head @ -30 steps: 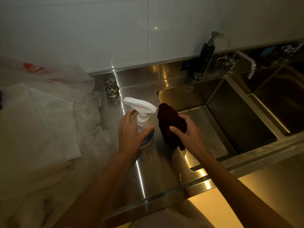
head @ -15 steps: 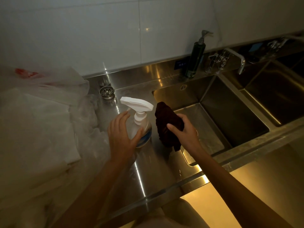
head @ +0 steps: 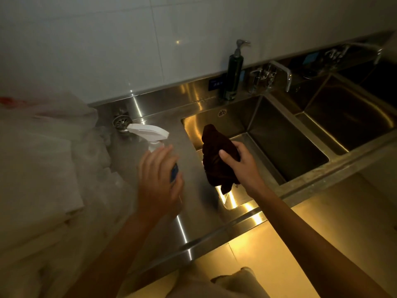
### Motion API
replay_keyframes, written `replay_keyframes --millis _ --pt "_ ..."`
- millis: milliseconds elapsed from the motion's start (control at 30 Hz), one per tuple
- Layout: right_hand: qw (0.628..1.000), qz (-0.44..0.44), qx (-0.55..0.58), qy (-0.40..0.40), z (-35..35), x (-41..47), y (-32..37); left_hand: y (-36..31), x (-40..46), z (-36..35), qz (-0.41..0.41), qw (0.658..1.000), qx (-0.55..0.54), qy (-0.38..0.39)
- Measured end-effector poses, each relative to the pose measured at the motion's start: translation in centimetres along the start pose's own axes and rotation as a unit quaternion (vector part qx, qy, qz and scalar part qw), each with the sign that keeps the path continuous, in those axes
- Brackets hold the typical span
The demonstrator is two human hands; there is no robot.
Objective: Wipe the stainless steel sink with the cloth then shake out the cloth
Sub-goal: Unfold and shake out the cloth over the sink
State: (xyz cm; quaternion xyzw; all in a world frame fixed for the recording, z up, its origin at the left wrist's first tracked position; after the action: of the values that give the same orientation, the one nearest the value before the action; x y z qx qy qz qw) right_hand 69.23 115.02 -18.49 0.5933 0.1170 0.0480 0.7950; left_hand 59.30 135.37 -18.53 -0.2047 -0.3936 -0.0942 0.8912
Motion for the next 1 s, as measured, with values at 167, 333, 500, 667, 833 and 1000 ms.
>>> replay_keyframes --millis 167,333,500,667,833,1000 --pt "0.999 0.018 0.025 0.021 4.9 -0.2 -0.2 -6.9 2.7 -5.9 0.053 0.984 -0.056 0.162" --pt "0.999 0.031 -0.018 0.004 11.6 -0.5 -1.7 -14.6 5.6 -10.6 0.258 0.941 -0.154 0.156" --pt "0.996 0.045 -0.067 0.04 19.2 -1.3 -3.3 -21.3 8.3 -14.4 0.303 0.917 -0.231 0.118" --pt "0.989 0.069 -0.101 0.089 25.1 -1.9 -3.9 -25.4 10.4 -16.7 0.265 0.935 -0.217 0.095" --pt "0.979 0.094 -0.137 0.119 27.3 -0.7 -3.1 -26.7 12.9 -17.0 0.229 0.955 -0.173 0.076" --pt "0.942 0.121 -0.293 0.108 26.6 1.9 -1.4 -25.5 14.9 -16.3 0.205 0.969 -0.118 0.074"
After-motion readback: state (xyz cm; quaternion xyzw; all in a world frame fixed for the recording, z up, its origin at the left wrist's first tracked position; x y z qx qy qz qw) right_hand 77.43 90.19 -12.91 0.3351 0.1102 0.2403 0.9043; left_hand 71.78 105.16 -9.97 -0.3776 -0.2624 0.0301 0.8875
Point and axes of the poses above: each hand's wrist, its own x-axis towards the middle knuckle, its own z-axis out of the back of the hand, y = z × x, the point moved 2 cm from there along x, towards the middle knuckle, and after that the axes turned 5 degrees about -x, right-handed, at the moved point
